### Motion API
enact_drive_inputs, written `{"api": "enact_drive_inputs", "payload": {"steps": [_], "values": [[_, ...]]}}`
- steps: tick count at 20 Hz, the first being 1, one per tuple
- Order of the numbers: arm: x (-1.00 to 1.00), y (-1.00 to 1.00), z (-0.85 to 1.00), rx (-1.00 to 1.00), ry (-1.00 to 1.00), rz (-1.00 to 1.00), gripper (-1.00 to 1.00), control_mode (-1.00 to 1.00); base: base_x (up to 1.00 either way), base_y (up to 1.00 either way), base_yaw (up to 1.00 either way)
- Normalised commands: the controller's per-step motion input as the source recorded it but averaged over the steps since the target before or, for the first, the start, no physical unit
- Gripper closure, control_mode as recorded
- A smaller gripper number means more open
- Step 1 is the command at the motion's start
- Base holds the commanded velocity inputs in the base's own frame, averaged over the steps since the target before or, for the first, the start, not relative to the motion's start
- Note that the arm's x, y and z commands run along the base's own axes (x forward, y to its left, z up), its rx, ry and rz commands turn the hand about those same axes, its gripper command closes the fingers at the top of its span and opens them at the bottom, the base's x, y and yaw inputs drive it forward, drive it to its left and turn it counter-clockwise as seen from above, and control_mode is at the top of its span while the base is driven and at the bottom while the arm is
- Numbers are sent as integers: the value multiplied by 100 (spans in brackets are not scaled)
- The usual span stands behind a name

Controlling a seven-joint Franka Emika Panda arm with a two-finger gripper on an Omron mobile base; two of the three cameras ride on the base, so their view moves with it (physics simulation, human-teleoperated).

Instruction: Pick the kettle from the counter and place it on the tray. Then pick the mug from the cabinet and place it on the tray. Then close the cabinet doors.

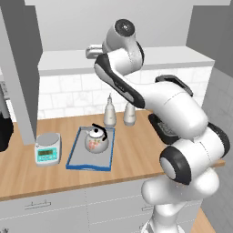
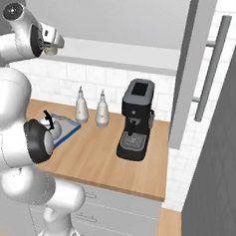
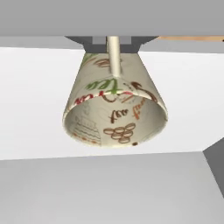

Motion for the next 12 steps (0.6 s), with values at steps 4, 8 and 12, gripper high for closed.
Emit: {"api": "enact_drive_inputs", "payload": {"steps": [4,8,12], "values": [[-100,0,0,0,0,7,100,-100,0,0,0],[-100,0,-1,0,3,35,100,-100,0,0,0],[-79,0,-34,0,8,71,100,-100,0,0,0]]}}
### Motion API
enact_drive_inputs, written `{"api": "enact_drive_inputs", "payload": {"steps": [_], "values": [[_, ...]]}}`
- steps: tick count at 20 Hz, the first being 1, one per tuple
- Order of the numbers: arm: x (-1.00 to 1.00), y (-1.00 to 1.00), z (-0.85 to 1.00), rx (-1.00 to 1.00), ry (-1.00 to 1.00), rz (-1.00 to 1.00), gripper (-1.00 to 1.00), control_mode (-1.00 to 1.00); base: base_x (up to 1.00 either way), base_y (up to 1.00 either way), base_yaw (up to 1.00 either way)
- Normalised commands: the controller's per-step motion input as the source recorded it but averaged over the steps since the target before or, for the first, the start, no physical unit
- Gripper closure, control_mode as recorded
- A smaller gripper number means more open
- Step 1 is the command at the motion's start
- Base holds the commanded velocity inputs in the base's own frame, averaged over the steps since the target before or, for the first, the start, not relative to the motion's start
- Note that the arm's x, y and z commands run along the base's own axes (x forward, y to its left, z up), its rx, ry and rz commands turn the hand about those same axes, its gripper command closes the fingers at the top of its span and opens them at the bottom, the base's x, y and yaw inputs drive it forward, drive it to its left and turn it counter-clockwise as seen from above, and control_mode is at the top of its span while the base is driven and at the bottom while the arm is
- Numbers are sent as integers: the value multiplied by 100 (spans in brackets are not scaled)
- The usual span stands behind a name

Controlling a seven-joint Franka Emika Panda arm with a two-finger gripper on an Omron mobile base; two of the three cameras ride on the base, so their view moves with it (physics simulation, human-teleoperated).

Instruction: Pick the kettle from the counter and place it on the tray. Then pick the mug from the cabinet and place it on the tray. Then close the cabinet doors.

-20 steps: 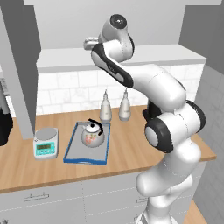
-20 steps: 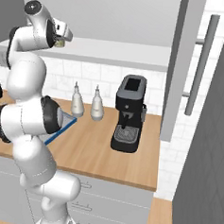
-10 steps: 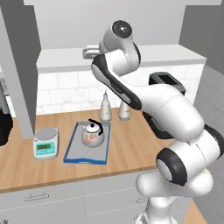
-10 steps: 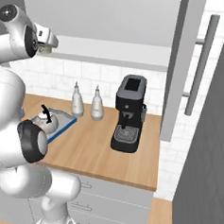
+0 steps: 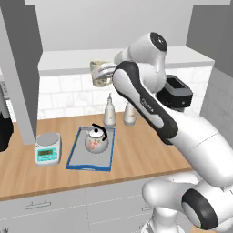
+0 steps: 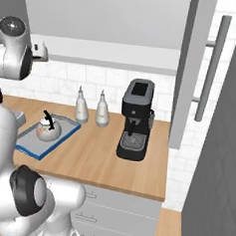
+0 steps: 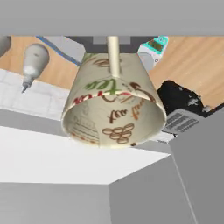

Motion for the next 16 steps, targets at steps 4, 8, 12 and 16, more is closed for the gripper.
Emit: {"api": "enact_drive_inputs", "payload": {"steps": [4,8,12,16], "values": [[-49,-2,-66,-4,8,79,100,-100,0,0,0],[0,1,-13,-2,1,11,100,-100,0,0,0],[0,0,-2,0,0,0,100,-100,0,0,0],[0,9,-59,-3,1,0,100,-100,0,0,0]]}}
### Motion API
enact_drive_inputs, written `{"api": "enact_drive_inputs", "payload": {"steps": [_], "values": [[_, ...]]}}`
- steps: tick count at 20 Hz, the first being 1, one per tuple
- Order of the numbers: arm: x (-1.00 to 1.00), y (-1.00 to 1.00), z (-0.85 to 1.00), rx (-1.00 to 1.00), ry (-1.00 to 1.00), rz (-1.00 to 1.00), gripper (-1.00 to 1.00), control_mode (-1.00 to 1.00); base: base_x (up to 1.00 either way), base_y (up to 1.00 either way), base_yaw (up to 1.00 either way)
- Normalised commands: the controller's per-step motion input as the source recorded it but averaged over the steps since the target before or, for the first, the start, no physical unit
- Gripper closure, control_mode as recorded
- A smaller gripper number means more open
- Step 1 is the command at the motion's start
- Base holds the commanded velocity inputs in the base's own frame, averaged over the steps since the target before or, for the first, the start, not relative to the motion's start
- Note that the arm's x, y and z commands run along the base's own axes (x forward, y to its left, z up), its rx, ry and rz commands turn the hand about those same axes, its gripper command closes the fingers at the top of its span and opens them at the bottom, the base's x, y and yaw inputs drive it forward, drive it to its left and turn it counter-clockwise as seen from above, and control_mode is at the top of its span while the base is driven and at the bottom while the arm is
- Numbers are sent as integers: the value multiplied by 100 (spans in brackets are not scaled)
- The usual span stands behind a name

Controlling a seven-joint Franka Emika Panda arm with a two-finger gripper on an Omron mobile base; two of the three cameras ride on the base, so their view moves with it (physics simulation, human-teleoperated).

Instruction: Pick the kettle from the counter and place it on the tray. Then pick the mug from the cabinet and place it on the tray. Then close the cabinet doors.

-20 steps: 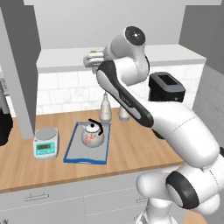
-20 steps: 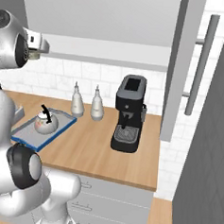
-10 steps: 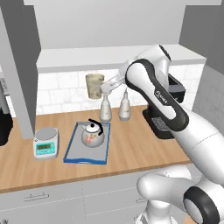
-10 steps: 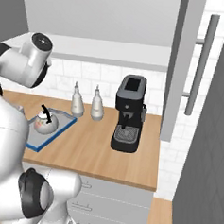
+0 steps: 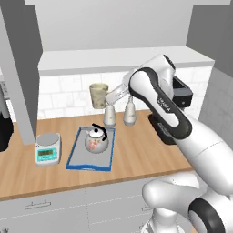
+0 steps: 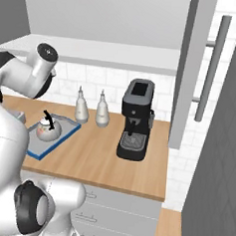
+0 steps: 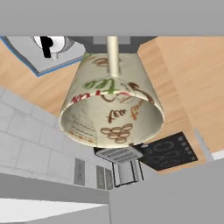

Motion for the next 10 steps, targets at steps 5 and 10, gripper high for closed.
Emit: {"api": "enact_drive_inputs", "payload": {"steps": [5,10], "values": [[1,11,-98,-2,13,0,100,-100,0,0,0],[22,7,-100,0,18,1,100,-100,0,0,0]]}}
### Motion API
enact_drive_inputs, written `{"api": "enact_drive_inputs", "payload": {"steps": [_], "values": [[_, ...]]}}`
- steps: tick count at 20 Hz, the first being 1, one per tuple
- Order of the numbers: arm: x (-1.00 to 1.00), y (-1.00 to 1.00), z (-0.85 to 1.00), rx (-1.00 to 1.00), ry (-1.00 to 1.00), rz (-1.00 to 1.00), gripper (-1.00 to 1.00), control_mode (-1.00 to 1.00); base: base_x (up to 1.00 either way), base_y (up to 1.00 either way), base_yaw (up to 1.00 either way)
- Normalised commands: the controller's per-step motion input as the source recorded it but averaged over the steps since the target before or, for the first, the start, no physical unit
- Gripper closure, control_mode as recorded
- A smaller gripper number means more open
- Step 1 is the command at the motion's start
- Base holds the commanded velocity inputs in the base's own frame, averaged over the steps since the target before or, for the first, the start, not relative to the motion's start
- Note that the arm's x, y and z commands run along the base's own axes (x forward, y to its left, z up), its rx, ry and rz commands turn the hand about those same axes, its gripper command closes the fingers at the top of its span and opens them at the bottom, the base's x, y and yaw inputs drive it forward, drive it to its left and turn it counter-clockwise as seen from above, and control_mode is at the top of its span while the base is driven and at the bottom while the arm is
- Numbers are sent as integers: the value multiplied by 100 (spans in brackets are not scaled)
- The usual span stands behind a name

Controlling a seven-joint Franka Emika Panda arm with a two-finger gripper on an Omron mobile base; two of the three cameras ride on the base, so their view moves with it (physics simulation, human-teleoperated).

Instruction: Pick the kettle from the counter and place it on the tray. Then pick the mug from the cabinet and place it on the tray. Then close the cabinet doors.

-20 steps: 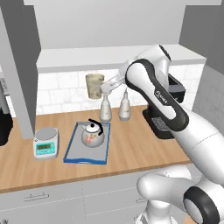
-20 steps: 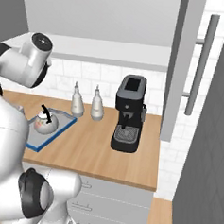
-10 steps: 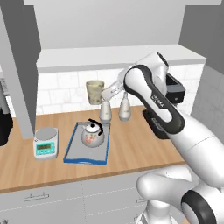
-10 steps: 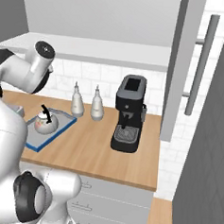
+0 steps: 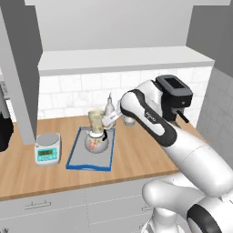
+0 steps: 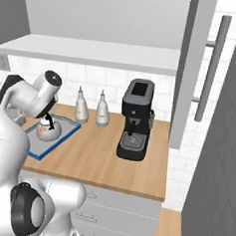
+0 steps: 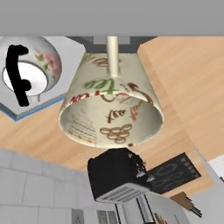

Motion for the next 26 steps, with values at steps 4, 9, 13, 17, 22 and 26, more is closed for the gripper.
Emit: {"api": "enact_drive_inputs", "payload": {"steps": [4,9,13,17,22,26], "values": [[35,11,-100,0,22,1,100,-100,0,0,0],[34,12,-100,0,19,2,100,-100,0,0,0],[32,14,-82,0,4,0,100,-100,0,0,0],[22,10,-41,0,-20,0,100,-100,0,0,0],[1,30,-31,-8,-34,0,100,-100,0,0,0],[8,34,-31,-3,-13,0,100,-100,0,0,0]]}}
